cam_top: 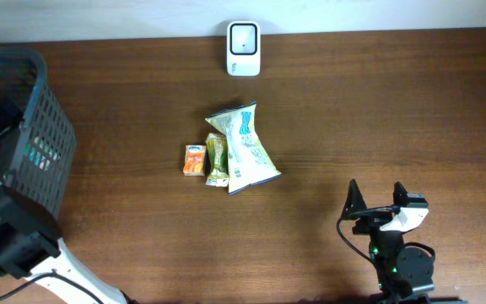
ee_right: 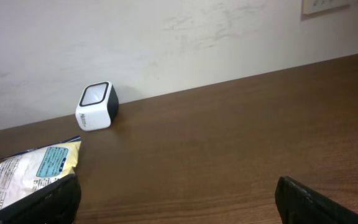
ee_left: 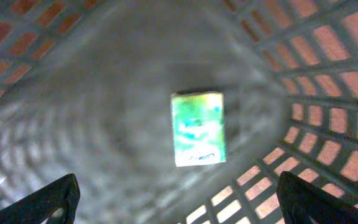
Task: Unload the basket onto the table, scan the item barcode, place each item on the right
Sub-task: 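Reach into the basket and grasp the green tissue pack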
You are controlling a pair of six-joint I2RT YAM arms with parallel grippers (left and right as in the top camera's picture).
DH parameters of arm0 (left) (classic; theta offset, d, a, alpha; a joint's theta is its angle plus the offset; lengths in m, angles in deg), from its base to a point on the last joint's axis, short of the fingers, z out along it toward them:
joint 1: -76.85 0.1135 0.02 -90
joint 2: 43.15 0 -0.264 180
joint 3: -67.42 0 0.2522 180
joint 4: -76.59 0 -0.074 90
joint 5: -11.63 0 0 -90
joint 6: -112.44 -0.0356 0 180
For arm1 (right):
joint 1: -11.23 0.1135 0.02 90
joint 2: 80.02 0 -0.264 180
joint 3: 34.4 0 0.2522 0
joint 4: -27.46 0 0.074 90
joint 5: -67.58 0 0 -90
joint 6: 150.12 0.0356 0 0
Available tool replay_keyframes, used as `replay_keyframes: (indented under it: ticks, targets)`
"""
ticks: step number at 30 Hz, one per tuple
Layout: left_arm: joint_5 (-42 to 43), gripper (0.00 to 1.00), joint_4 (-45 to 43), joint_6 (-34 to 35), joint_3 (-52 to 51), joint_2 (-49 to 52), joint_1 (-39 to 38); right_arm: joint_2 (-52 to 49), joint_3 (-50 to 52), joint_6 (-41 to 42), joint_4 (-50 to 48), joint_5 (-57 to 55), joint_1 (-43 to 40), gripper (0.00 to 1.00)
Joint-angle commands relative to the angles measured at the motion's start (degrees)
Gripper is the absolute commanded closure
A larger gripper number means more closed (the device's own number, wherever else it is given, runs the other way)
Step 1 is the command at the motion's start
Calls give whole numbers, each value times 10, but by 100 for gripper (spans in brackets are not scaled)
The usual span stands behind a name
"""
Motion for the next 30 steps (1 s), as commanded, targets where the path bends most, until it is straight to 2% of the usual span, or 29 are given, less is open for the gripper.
replay_keyframes:
  ticks: [1,10,15,20,26,30]
  targets:
    - [43,1,-10,-37,-1,31,0,2,3,5,4,-3,3,1]
    - [45,1,-29,-45,-1,114,2,2,3,5,4,-3,3,1]
    - [58,7,-52,-59,-2,139,2,2,3,5,4,-3,3,1]
    - [58,27,-67,-60,-2,151,2,2,3,5,4,-3,3,1]
    - [58,33,-63,-60,-2,177,2,2,3,5,4,-3,3,2]
    - [58,48,-55,-60,-2,177,2,2,3,5,4,-3,3,1]
